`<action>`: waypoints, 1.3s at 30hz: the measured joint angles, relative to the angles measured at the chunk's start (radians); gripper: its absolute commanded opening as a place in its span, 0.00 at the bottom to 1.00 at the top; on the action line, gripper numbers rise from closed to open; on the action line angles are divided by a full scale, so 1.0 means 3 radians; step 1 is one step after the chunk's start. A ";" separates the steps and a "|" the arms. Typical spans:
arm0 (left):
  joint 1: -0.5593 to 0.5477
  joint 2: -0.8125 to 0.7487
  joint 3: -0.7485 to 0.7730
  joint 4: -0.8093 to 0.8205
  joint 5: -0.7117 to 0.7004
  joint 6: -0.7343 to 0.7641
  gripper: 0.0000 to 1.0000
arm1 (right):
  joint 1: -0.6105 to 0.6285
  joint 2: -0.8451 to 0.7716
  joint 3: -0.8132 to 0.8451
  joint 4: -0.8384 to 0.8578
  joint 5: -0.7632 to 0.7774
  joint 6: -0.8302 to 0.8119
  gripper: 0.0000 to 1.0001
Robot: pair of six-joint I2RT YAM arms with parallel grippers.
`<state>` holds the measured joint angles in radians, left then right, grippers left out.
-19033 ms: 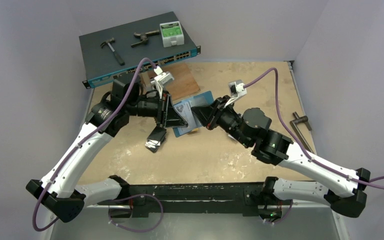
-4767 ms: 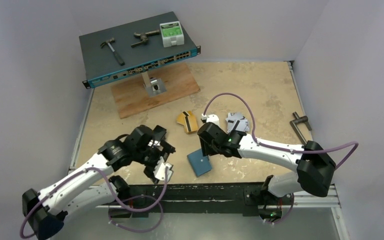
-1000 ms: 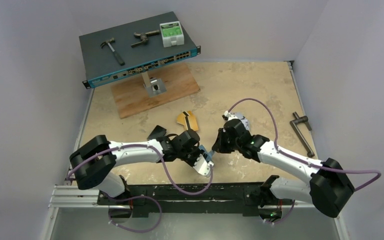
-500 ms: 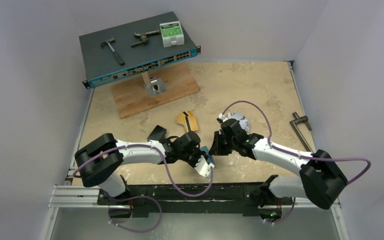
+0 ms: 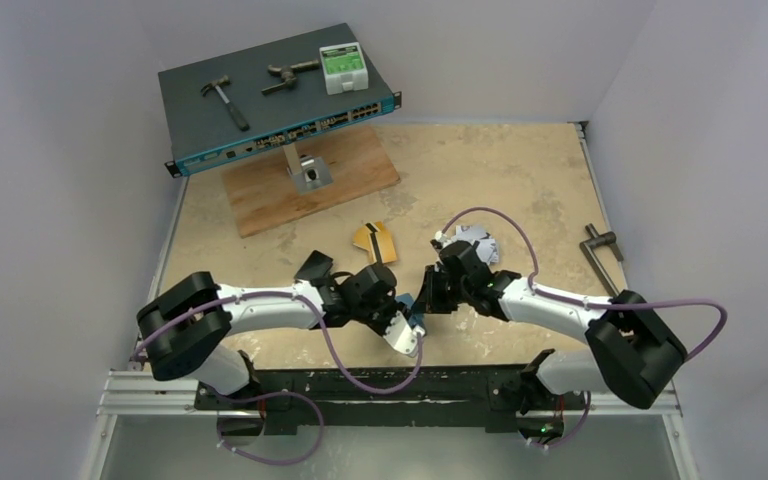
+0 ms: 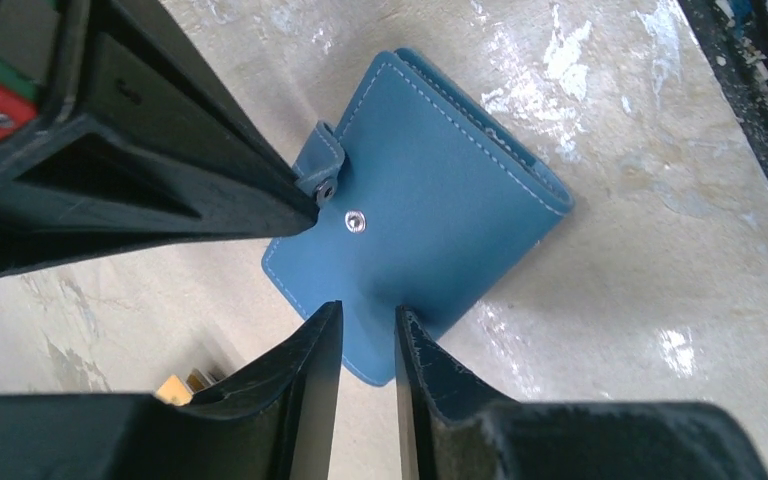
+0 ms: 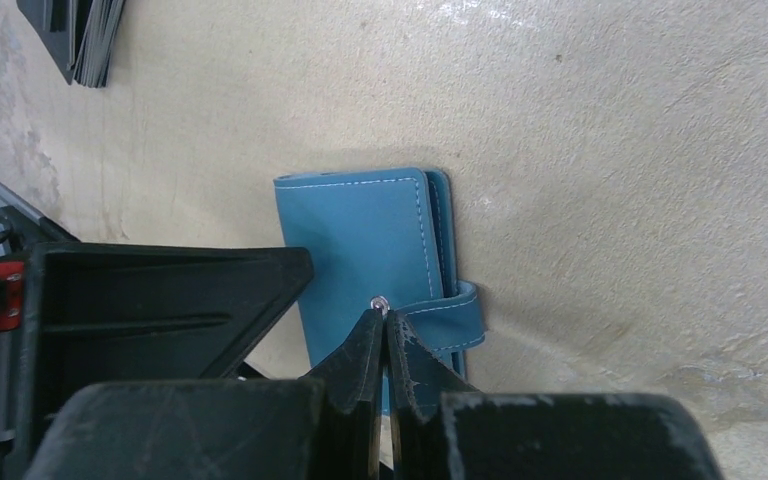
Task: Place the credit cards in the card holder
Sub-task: Close the card holder at the center of the board.
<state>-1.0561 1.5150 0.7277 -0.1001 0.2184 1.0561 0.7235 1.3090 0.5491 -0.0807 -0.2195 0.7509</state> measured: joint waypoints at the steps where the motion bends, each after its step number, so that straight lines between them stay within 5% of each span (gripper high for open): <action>1: 0.0000 -0.0028 0.0019 -0.0078 -0.0014 -0.0004 0.27 | 0.0000 0.0013 0.0000 0.0009 0.0000 0.0004 0.00; 11: -0.0009 -0.0251 0.0186 -0.0533 0.0104 -0.0039 0.28 | 0.0000 0.0102 -0.0004 0.0092 -0.0003 0.0028 0.00; 22: -0.0134 -0.0113 -0.0456 0.0427 -0.0056 0.0448 0.24 | -0.0011 0.0212 -0.0003 0.0174 -0.0051 0.0014 0.00; 39: -0.0134 -0.0057 -0.0456 0.0554 -0.0050 0.0468 0.09 | -0.0028 0.0117 -0.0005 0.0123 0.0076 0.0118 0.00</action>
<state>-1.0962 1.4979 0.5907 0.0662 0.2035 1.1965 0.7151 1.3441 0.5476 -0.0437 -0.1967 0.7864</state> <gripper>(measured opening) 0.171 0.005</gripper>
